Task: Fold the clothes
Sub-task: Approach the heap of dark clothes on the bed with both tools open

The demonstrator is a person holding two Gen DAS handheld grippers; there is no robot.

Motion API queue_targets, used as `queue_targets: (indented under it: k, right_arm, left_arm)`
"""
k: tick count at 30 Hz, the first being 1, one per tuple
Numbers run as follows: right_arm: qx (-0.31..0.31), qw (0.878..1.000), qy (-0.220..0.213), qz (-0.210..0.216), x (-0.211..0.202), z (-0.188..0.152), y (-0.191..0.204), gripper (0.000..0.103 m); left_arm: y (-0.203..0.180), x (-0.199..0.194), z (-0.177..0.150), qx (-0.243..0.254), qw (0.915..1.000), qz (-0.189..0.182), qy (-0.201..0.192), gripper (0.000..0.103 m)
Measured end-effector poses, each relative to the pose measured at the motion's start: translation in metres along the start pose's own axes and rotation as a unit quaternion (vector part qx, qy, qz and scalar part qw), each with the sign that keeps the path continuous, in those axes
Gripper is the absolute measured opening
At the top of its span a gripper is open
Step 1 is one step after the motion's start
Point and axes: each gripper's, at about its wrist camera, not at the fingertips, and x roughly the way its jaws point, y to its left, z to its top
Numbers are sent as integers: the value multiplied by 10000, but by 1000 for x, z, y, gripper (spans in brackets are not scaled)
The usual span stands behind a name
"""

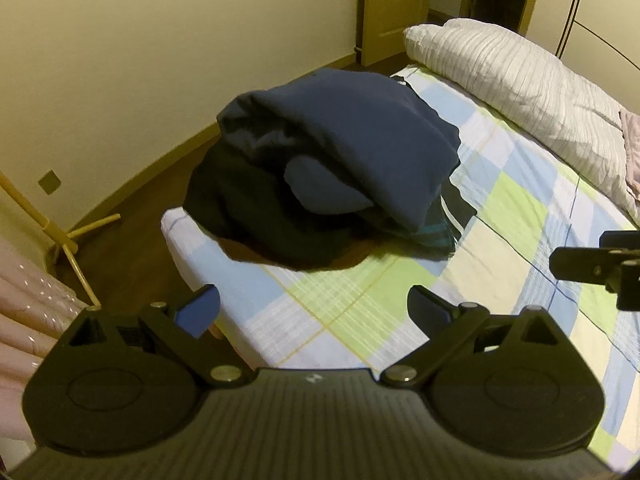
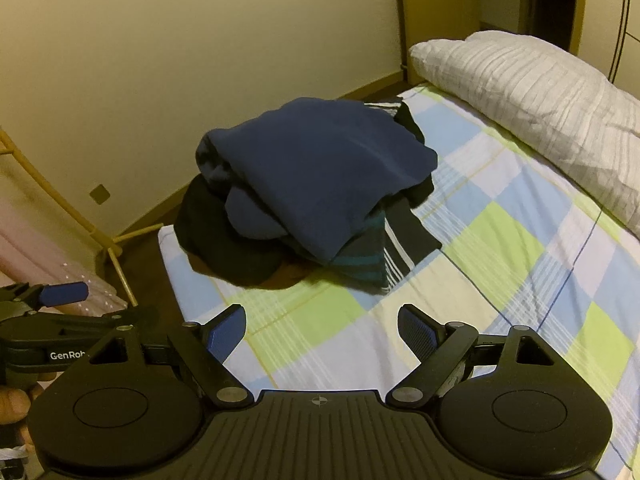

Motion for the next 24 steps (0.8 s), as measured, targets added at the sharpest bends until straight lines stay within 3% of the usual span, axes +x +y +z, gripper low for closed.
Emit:
queue_targets:
  k: [24]
  right_arm:
    - [78, 9999, -34, 55, -1, 3, -2, 86]
  left_arm:
    - [2, 1, 5, 146, 9998, -119, 5, 99]
